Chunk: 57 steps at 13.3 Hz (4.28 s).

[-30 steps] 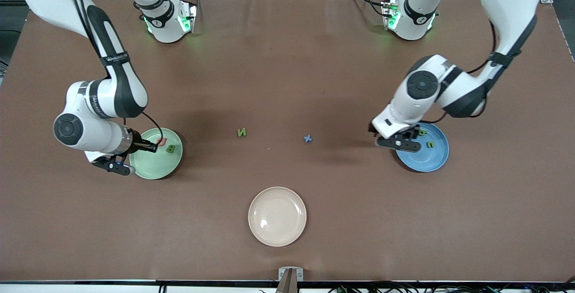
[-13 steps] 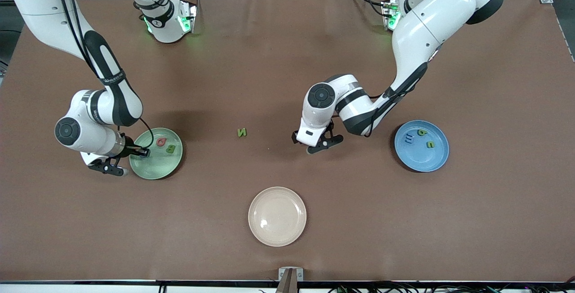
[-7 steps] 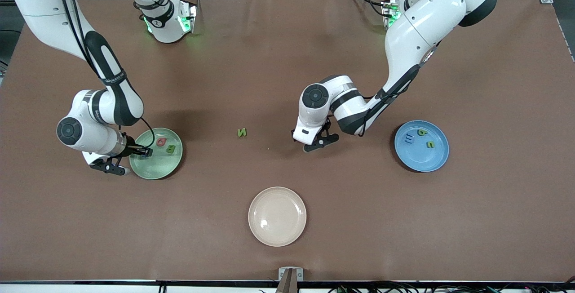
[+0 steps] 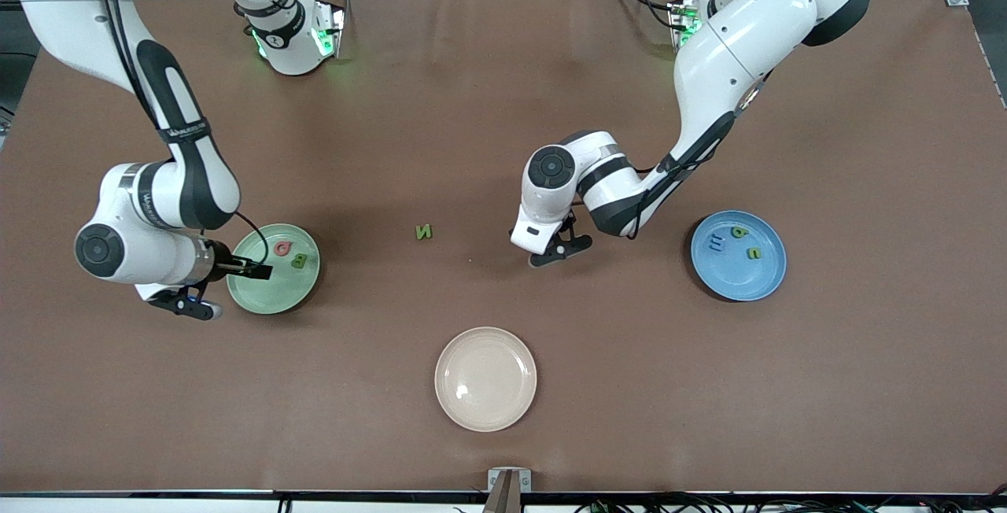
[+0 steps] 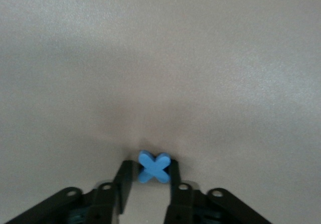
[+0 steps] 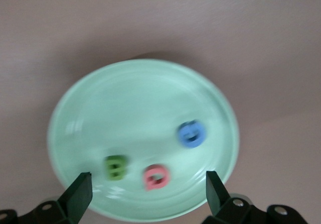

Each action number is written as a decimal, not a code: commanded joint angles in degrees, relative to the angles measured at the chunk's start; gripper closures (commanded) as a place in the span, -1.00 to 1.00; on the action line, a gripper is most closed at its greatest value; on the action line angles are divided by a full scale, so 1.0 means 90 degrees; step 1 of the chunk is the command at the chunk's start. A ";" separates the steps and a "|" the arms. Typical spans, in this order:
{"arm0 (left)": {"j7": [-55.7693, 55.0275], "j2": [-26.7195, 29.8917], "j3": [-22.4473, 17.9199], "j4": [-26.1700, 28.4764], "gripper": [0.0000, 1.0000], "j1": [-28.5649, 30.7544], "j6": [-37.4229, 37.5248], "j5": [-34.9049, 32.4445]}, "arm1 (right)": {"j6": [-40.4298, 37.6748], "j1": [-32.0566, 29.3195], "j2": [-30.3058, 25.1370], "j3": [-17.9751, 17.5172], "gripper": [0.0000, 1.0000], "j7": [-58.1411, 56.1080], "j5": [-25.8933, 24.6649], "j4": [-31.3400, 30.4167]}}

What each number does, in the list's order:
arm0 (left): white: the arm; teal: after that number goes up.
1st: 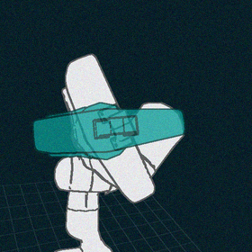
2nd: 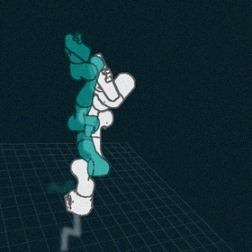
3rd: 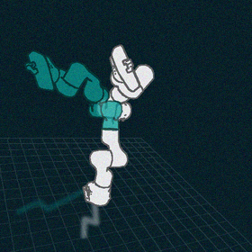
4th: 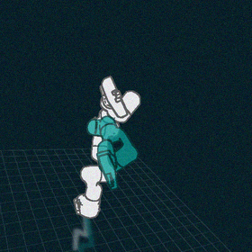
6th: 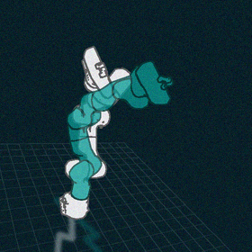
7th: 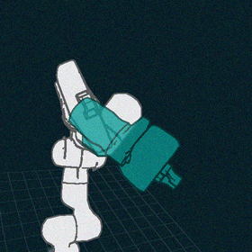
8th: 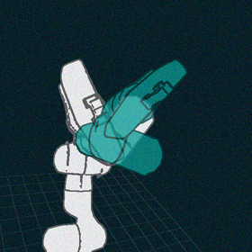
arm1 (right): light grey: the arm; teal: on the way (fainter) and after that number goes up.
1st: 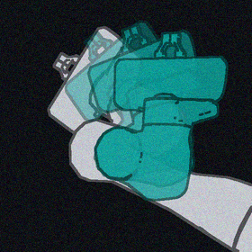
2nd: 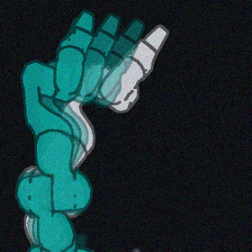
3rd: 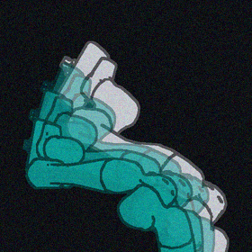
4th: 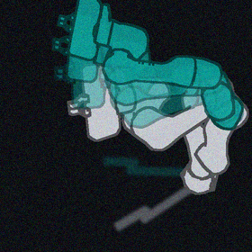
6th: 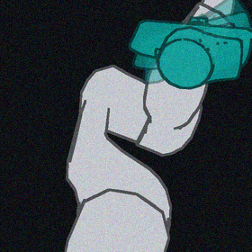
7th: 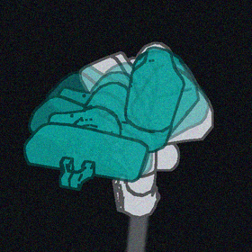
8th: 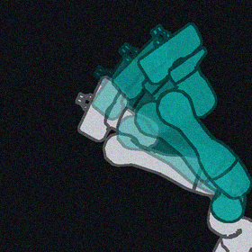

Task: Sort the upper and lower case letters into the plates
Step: 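Grasp the blue x with the left gripper while the right gripper reaches the N, then carry the x to the blue plate while the right gripper grasps the green N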

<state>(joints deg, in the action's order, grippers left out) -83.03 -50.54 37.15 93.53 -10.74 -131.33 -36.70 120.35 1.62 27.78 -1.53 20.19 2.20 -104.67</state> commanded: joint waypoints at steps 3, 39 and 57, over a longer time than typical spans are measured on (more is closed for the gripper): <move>0.0192 -0.0107 -0.0114 -0.0118 0.72 -0.0086 -0.0036 -0.0062 | 0.0036 0.1166 -0.0088 0.0014 -1.00 0.2089 0.0019 0.0067; 0.5778 0.0938 0.2065 0.2597 1.00 0.6409 0.0375 -0.1762 | 0.3415 0.3736 0.0283 0.0258 -0.64 0.1321 -0.0264 -0.1573; 0.5788 0.0723 0.1947 0.2597 0.34 0.6389 0.0296 -0.1996 | 0.0478 0.2245 -0.0616 0.0258 1.00 0.0524 -0.0225 -0.0520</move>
<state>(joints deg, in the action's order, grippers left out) -31.44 -44.21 54.66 116.66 46.49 -127.99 -53.46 128.41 25.91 23.32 1.59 29.04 0.83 -111.32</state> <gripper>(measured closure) 0.727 0.670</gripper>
